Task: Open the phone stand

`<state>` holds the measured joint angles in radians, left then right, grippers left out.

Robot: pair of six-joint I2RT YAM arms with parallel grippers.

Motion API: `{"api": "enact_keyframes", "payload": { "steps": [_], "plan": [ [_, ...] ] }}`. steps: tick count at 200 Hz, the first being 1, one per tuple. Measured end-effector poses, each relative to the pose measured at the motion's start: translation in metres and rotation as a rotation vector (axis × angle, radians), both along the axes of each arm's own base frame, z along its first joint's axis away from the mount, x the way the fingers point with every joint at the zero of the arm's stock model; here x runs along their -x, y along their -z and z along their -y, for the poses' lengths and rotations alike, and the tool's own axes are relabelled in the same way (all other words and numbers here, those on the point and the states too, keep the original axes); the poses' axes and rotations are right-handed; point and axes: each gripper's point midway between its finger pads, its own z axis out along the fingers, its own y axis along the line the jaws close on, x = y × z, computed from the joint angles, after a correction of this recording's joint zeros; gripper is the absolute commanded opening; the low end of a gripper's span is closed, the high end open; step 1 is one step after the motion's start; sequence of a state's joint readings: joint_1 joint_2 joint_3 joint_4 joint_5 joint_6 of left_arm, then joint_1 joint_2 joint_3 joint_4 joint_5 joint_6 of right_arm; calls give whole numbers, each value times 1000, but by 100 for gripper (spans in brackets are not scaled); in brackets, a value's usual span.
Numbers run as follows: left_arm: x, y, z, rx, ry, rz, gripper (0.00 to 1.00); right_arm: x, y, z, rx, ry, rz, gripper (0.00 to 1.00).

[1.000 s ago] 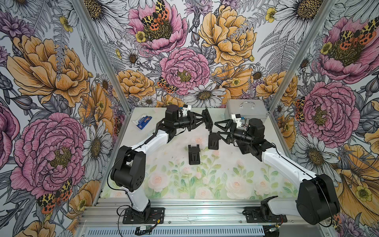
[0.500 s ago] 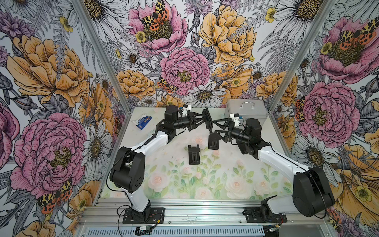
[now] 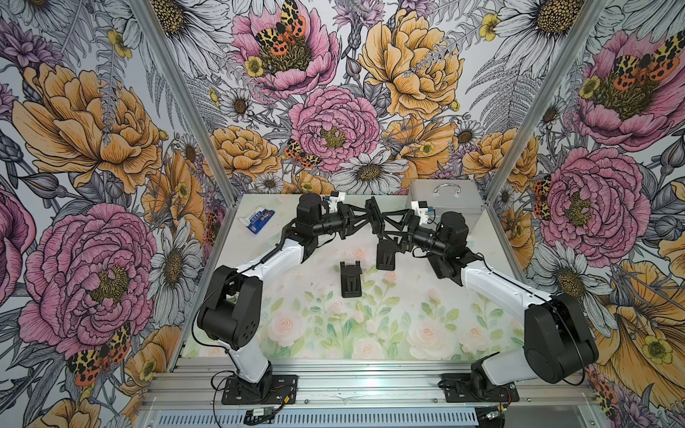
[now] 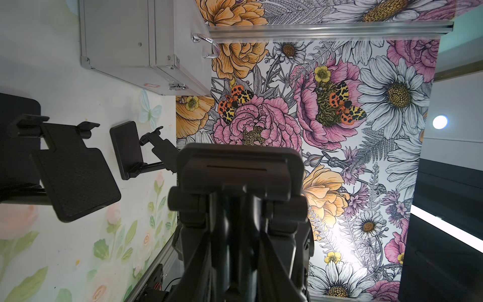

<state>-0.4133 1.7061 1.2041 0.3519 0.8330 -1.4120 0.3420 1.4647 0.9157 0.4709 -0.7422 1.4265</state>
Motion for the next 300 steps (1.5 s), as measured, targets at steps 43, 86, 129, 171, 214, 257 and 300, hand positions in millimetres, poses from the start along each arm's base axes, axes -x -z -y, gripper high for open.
{"api": "enact_keyframes", "payload": {
  "steps": [43, 86, 129, 171, 214, 257, 300],
  "plan": [
    [2, 2, 0, 1, 1, -4, 0, -5, -2, -4, -9, -6, 6, 96],
    [2, 3, 0, 4, 1, -4, 0, -6, 3, -6, -8, -8, -14, 91],
    [2, -1, 0, 17, -1, 1, 0, -4, 6, -11, -9, -22, -23, 99],
    [3, 0, 0, 20, -1, -2, 0, -5, 5, -16, -14, -31, -16, 85],
    [4, 4, 0, 19, -1, -5, 0, -6, 4, -17, -22, -27, -23, 68],
    [3, 5, -4, 21, -9, -1, 0, -6, 4, -16, -25, -22, -30, 39],
    [5, 5, -10, 24, -13, 4, 0, -5, 4, -17, -25, -26, -29, 31]
  ]
}}
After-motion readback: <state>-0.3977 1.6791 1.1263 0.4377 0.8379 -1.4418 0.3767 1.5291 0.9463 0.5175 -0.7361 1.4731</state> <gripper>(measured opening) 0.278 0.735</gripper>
